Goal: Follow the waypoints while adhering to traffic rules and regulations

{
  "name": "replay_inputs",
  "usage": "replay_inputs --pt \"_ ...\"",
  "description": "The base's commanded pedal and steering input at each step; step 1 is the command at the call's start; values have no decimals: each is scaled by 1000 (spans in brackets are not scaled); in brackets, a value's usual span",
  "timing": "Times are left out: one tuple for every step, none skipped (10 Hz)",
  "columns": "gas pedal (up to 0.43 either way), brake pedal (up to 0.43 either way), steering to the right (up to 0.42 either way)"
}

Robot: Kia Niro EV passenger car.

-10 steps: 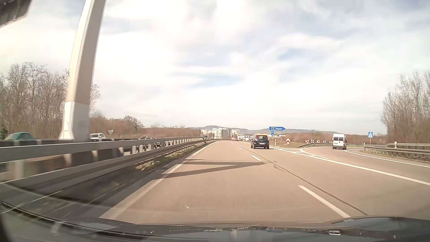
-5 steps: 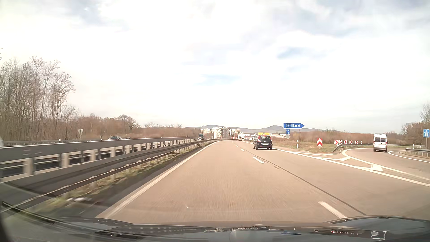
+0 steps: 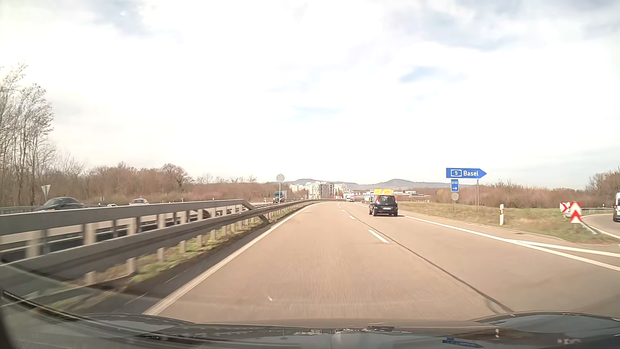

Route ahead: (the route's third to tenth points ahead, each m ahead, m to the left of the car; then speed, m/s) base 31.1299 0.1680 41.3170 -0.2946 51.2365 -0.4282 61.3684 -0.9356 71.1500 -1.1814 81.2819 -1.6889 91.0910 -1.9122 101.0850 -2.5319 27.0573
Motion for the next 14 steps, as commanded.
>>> replay_inputs --pt "197 0 2" --pt "197 0 2" --pt "197 0 3" --pt "197 0 3" --pt "197 0 3" --pt "177 0 3" --pt "150 0 3" --pt "150 0 3" --pt "150 0 3" --pt "150 0 4" --pt "150 0 5" --pt "150 0 5" --pt "150 0 5" --pt "150 0 5"
